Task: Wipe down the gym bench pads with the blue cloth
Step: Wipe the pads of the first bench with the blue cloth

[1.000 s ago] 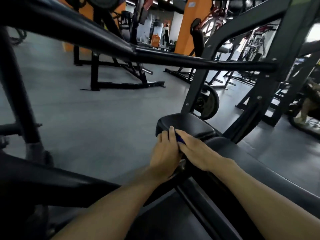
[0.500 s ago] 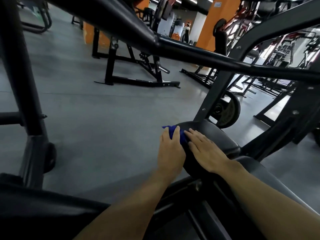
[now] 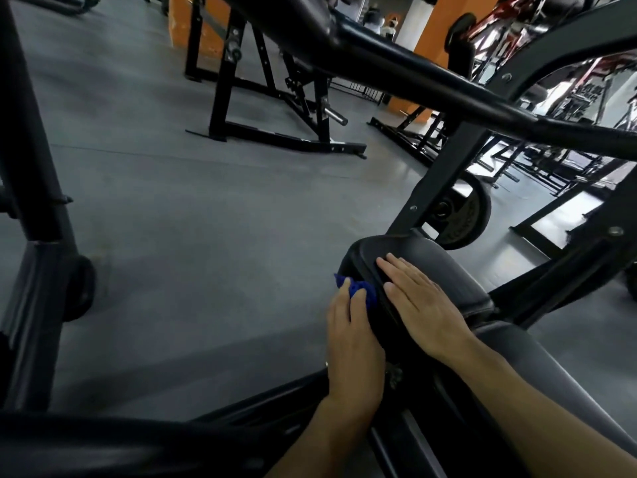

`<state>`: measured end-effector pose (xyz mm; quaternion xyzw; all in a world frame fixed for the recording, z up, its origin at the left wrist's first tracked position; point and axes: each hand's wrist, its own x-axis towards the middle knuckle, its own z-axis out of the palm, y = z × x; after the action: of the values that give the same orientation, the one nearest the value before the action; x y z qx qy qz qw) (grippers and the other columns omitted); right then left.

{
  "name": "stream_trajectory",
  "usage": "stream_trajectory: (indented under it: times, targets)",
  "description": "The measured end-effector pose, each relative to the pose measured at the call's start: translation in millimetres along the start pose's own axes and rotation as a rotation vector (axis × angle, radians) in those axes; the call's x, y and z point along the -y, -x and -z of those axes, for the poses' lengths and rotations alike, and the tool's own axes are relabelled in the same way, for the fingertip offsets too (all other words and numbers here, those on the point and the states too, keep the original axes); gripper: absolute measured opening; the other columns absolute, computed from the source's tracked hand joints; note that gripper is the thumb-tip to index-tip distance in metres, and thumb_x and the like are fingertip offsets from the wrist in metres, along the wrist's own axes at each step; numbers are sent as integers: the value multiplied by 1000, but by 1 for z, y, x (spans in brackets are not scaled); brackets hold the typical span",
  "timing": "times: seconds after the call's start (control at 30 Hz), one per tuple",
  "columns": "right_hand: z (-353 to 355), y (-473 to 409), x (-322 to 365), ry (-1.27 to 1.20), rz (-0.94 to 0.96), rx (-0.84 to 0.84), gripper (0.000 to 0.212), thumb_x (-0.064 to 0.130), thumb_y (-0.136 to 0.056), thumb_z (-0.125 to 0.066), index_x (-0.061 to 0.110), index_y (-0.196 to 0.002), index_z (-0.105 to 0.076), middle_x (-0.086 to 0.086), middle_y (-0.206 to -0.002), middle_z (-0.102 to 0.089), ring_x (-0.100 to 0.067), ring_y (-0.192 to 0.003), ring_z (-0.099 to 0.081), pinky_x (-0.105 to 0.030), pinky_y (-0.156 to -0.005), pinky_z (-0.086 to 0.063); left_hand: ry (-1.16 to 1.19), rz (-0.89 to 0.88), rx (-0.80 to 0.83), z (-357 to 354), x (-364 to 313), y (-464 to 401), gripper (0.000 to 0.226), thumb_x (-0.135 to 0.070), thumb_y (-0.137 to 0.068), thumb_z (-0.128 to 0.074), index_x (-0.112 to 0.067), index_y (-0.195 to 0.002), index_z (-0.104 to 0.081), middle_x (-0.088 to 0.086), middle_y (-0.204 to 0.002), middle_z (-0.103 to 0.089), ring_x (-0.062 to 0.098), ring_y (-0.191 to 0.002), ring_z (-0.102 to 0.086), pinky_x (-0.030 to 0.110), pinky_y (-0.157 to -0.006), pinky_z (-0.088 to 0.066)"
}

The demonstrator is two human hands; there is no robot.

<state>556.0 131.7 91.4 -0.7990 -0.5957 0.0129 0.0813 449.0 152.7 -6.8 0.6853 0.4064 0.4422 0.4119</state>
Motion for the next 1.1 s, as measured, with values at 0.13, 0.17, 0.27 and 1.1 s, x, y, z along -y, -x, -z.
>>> stream_trajectory:
  times: [0.13,0.17,0.27,1.1]
  targets:
    - [1,0,0,-29,-15,-5,50,43,-106,-28,40,-156,-27,24,-162,-17,8,-149,-8,-30,-125,-12,239,131,-72,-1,-19,-22,50,-18,-101,-45,-34,-148,-44,-7,-162,-31,0,-142,-31,13,-116,-27]
    - [1,0,0,-33,-19,-5,49,43,-106,-28,40,-155,-27,24,-162,-17,7,-149,-9,-31,-125,-13,257,150,-84,-1,-22,-29,49,-15,-104,-43,-32,-150,-43,-7,-162,-30,-7,-136,-28,2,-110,-23]
    - [-1,0,0,-41,-31,-9,49,43,-106,-30,41,-155,-29,23,-162,-19,6,-149,-12,-34,-125,-15,283,196,-163,0,-26,-46,49,-7,-105,-34,-17,-153,-43,0,-159,-33,-1,-137,-30,5,-111,-23]
    - [4,-5,-3,110,71,133,53,53,-100,1,44,-152,5,24,-162,10,11,-146,16,-20,-120,11,514,237,5,3,-37,37,51,-24,-112,-35,-32,-160,-23,-28,-158,-23,-29,-133,-21,0,-110,-21]
